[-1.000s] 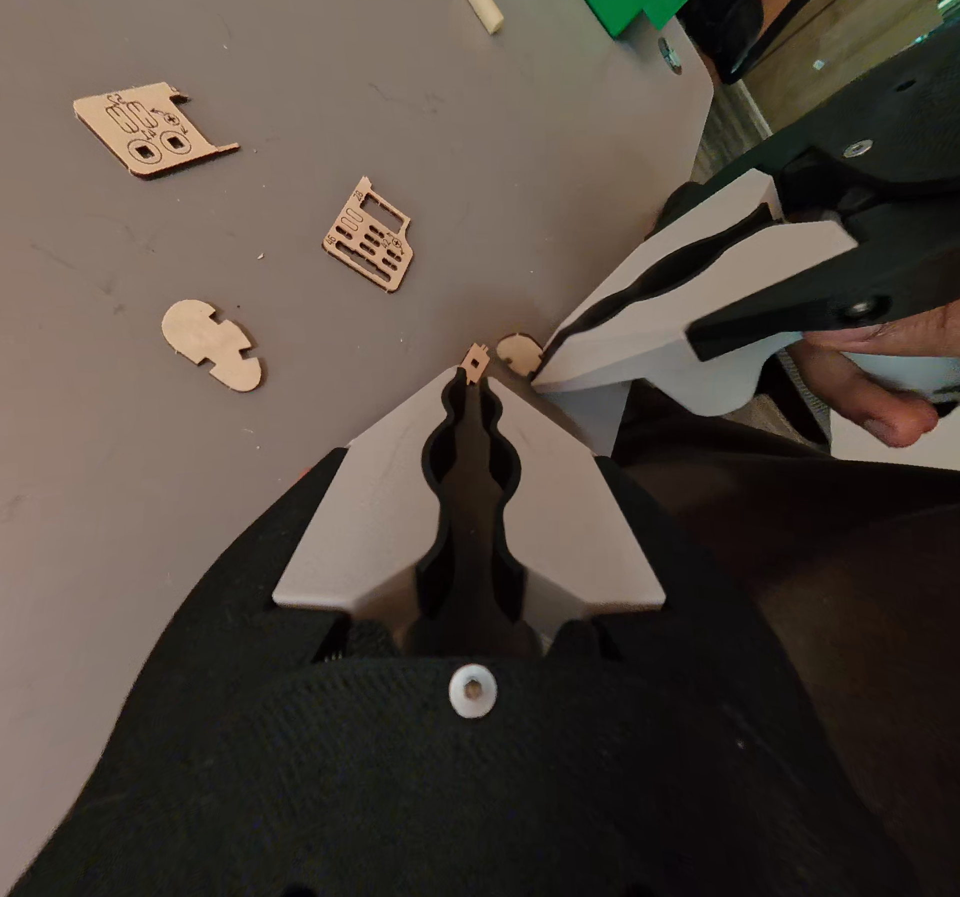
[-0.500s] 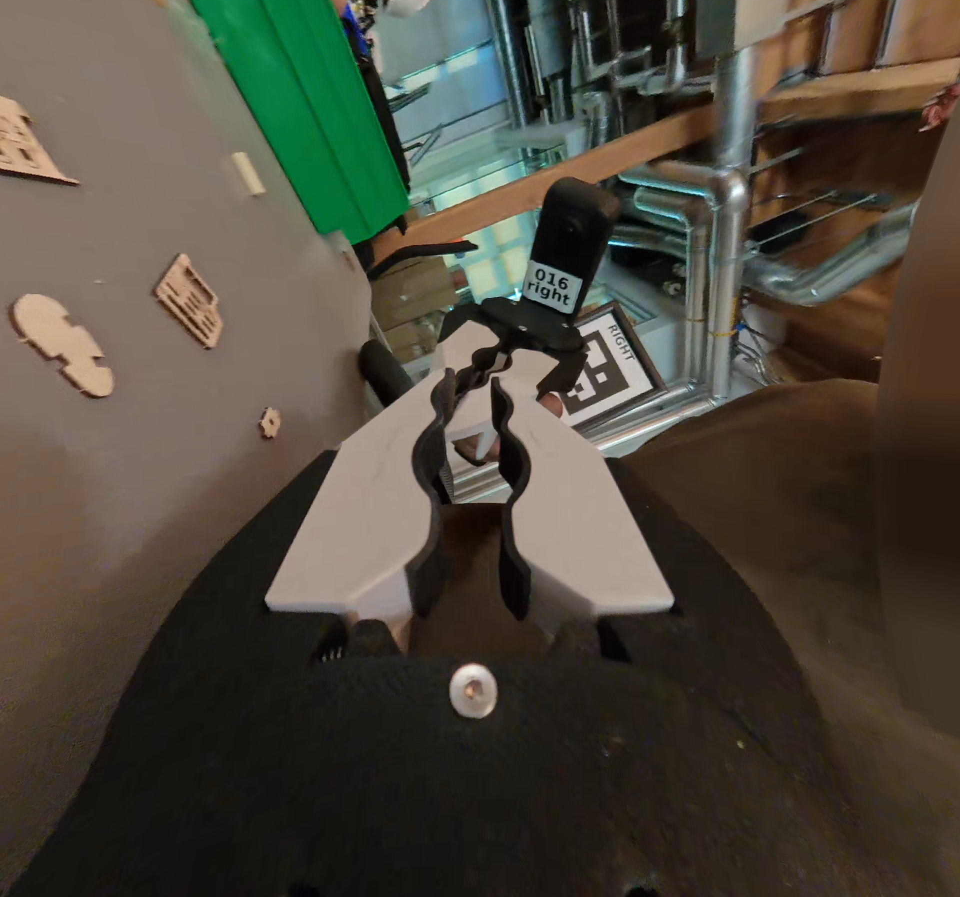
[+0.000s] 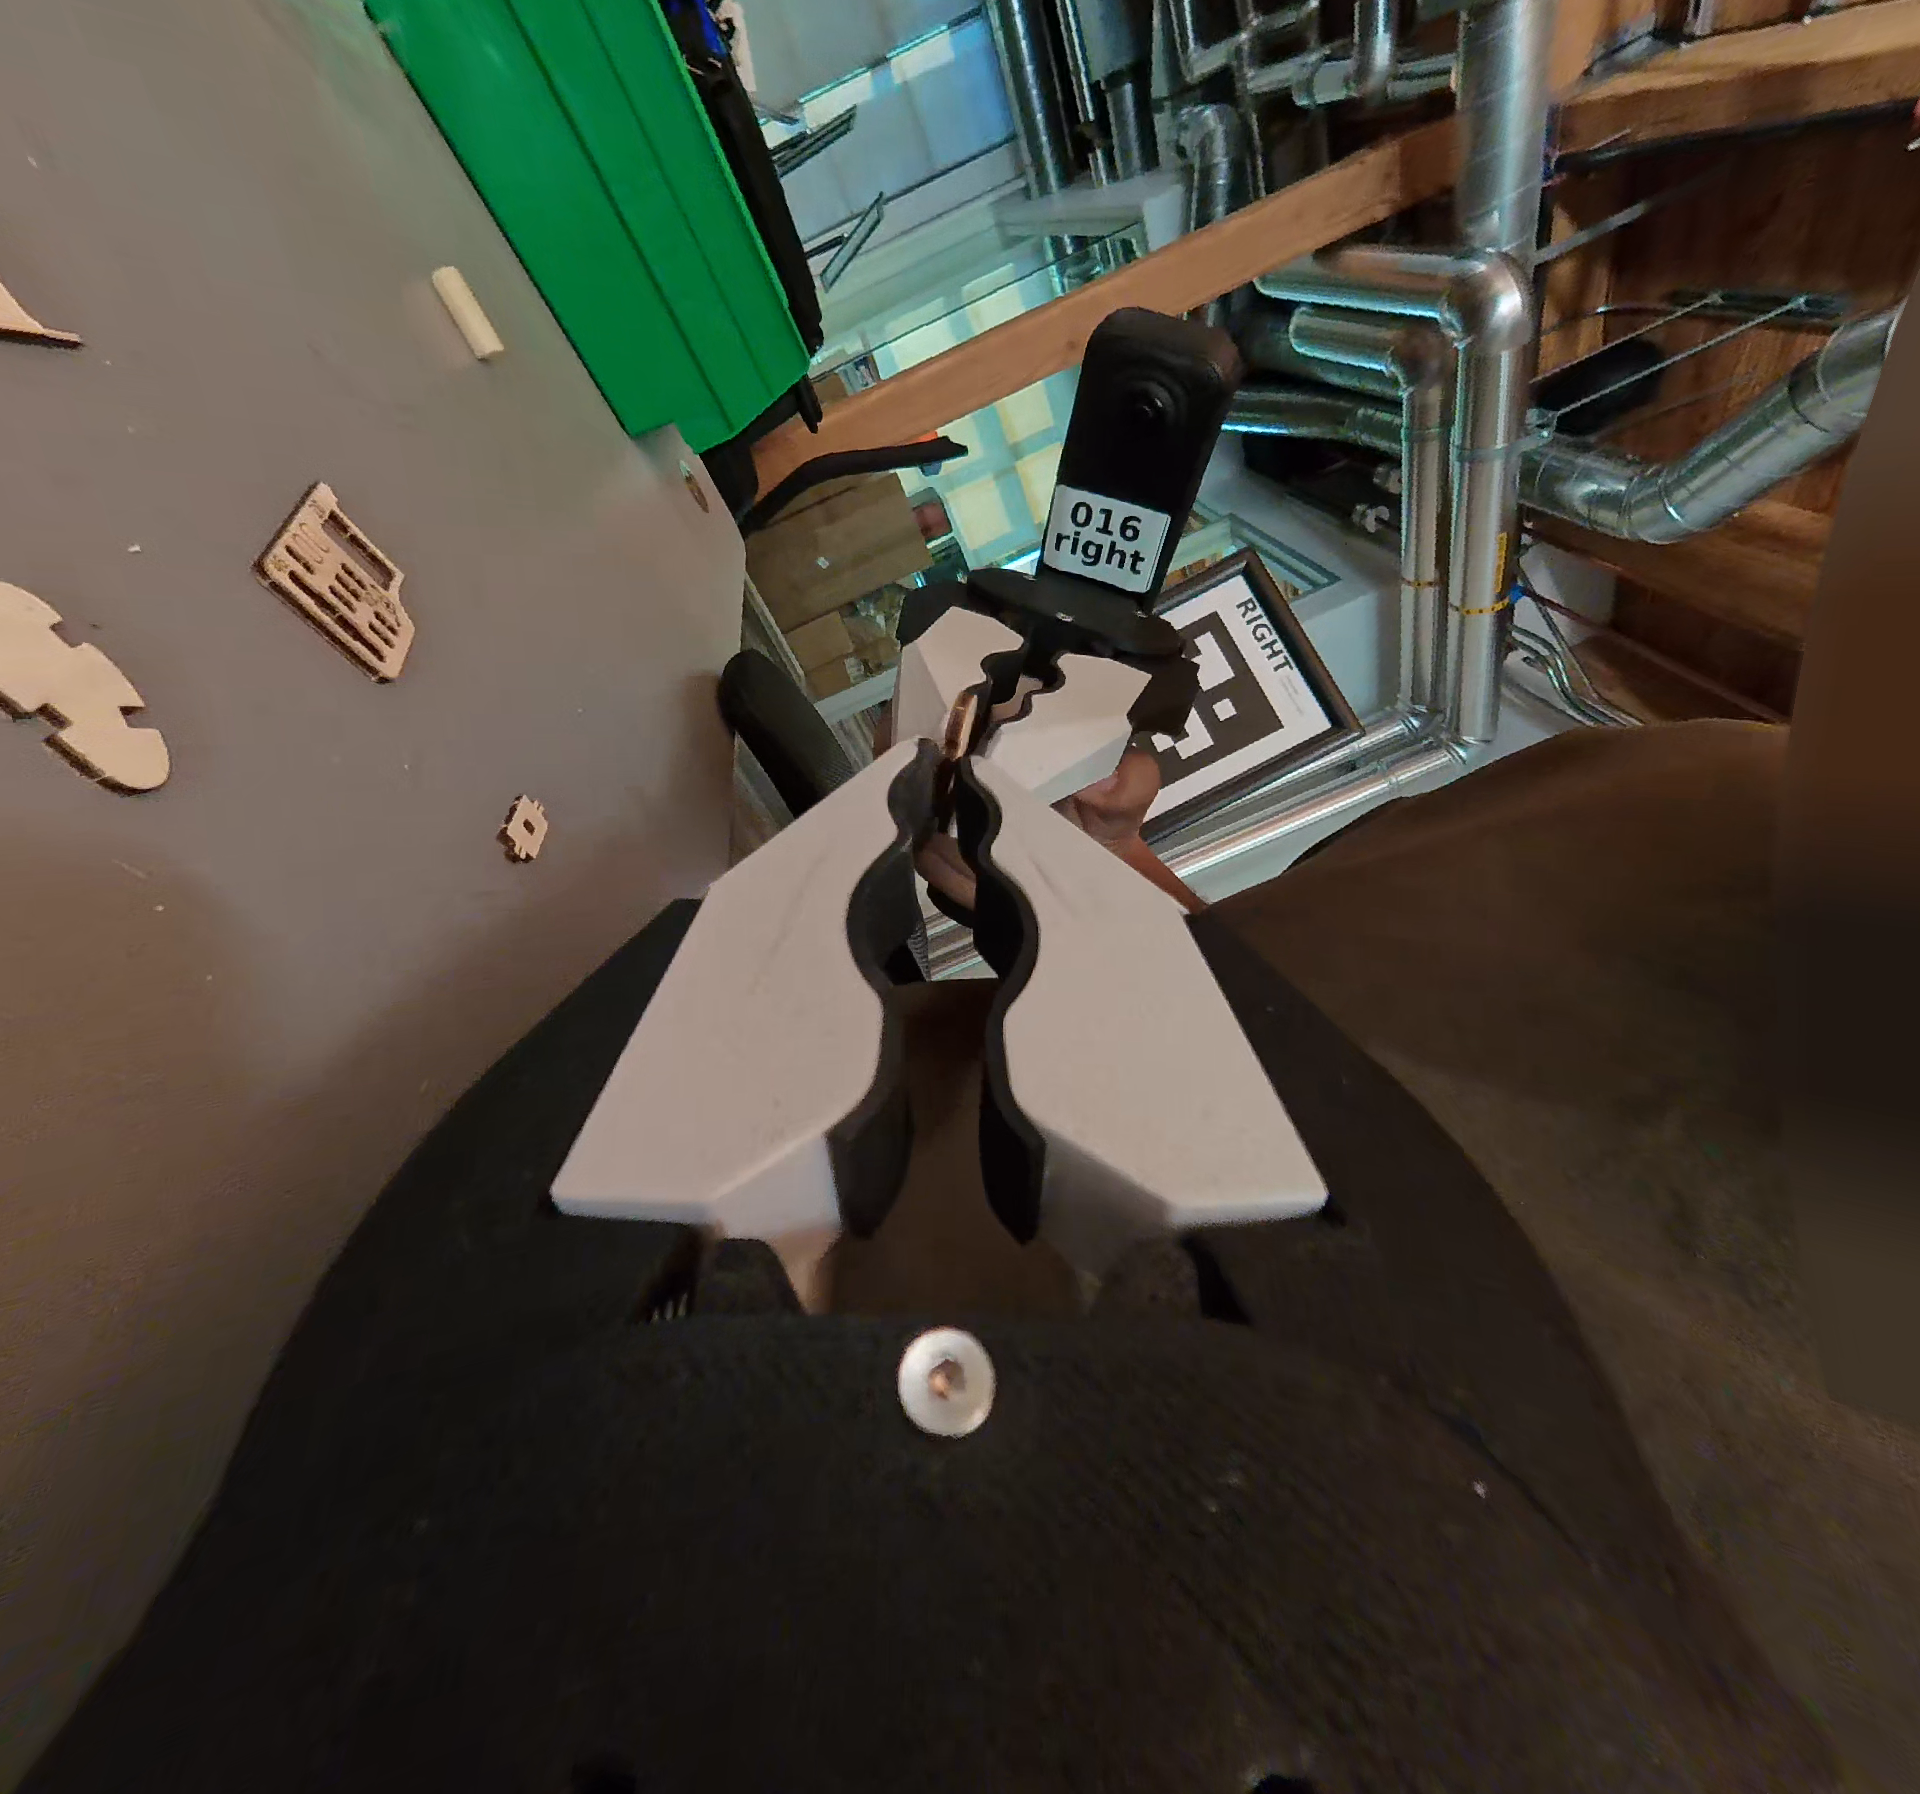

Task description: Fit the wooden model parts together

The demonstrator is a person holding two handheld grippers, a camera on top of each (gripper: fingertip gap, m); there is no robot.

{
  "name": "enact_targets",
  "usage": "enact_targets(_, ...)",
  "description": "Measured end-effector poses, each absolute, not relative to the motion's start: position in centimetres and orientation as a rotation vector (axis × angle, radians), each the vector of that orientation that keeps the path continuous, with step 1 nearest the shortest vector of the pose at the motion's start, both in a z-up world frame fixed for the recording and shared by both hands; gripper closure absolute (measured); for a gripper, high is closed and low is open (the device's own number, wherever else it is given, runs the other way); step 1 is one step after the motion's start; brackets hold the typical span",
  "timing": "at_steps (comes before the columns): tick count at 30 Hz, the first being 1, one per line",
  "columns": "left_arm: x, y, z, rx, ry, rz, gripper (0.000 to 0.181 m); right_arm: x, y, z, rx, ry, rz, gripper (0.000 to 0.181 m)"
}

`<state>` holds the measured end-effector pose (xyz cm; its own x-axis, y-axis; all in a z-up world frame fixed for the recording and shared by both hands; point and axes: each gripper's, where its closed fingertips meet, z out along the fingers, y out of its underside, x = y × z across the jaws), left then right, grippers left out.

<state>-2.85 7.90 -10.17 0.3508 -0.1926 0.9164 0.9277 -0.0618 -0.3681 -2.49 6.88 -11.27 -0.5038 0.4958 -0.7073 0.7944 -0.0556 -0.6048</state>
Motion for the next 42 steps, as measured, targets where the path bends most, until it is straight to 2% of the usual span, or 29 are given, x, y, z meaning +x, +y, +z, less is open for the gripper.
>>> enact_targets(11, -2.8, 7.9, -10.1, -1.285, -0.760, -1.091, 0.181, -3.5, 8.1, -10.0, 1.435, 1.809, -1.700, 0.170)
enact_targets(17, -2.7, 7.9, -9.9, -1.278, -0.751, -1.103, 0.181, -3.2, 7.7, -10.0, 1.401, 1.814, -1.684, 0.180)
enact_targets(23, -2.8, 8.1, -10.3, -1.299, -0.767, -1.065, 0.180, -3.3, 7.9, -10.4, 1.440, 1.861, -1.623, 0.180)
enact_targets(25, -3.3, 8.0, -10.8, -1.349, -0.780, -0.978, 0.170, -3.7, 8.8, -11.2, 1.531, 1.880, -1.558, 0.180)
enact_targets(29, -4.4, 8.1, -13.9, -1.578, -0.838, -0.698, 0.169, -3.9, 12.1, -14.9, 1.801, 2.069, -1.220, 0.180)
enact_targets(33, -4.6, 9.2, -17.6, -1.874, -0.809, -0.388, 0.168, -3.0, 12.6, -17.2, 1.885, 2.122, -0.939, 0.179)
enact_targets(42, -3.4, 11.1, -19.7, -2.046, -0.776, -0.341, 0.166, -3.3, 12.7, -19.5, 1.980, 2.118, -0.729, 0.179)
